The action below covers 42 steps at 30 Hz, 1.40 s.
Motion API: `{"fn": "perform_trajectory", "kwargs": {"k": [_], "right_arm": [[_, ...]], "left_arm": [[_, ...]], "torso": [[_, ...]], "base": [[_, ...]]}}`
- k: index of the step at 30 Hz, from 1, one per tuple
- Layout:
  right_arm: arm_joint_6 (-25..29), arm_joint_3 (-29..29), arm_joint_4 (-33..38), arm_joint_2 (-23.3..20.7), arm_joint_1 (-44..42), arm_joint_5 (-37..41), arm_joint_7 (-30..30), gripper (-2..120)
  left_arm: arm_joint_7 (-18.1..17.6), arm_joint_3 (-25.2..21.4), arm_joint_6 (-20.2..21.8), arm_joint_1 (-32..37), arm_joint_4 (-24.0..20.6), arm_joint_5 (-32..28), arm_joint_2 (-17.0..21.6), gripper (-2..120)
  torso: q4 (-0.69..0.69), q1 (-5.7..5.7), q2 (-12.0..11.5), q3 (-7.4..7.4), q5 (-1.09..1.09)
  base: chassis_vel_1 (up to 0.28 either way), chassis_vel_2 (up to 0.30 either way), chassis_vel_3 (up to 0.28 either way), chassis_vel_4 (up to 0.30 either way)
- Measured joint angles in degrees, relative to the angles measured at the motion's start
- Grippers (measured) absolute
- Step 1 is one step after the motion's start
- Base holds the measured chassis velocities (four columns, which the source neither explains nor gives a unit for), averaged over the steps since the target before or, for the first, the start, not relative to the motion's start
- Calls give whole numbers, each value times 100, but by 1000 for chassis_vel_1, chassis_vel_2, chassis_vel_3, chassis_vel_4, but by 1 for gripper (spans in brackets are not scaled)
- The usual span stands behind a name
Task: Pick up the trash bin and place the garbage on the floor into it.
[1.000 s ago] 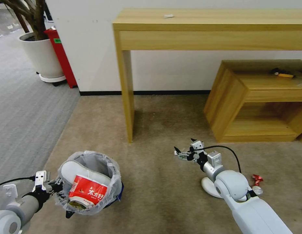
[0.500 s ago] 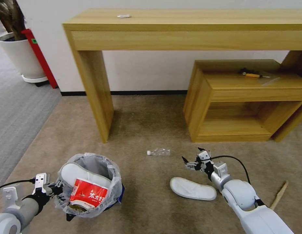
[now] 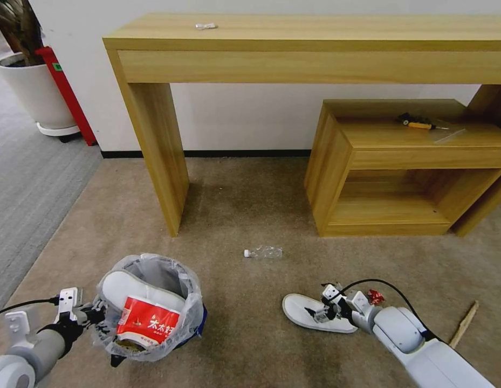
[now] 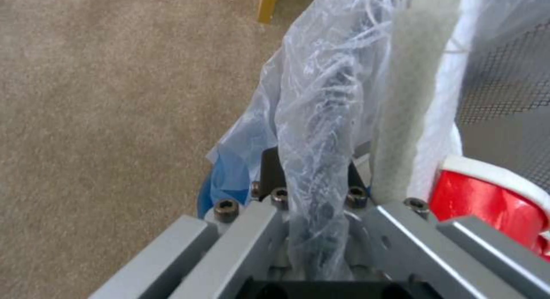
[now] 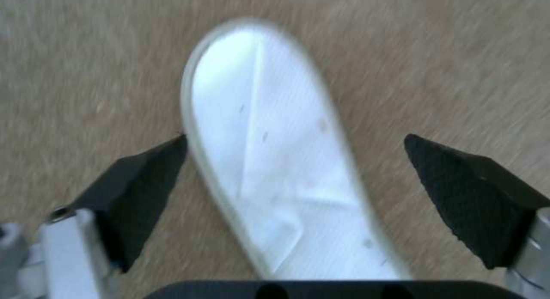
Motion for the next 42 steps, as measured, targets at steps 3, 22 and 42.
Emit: {"fn": "perform_trajectory", "kwargs": {"k": [3, 22, 42], "right_arm": [[-208, -61, -50, 15, 53, 19, -34, 89], [-705, -968, -897, 267, 947, -11, -160, 70], [-293, -994, -1536, 503, 1162, -199, -146, 41]], "left_arm": [[0, 2, 0, 7, -12, 11, -3, 0], [126, 0, 0, 92, -86, 137, -2, 0], [111, 34, 0, 75, -115, 201, -1, 0]], "torso": [[0, 0, 0, 0, 0], [1, 0, 0, 0, 0], [1, 0, 0, 0, 0]], "base": [[0, 0, 0, 0], [0, 0, 0, 0], [0, 0, 0, 0]]}}
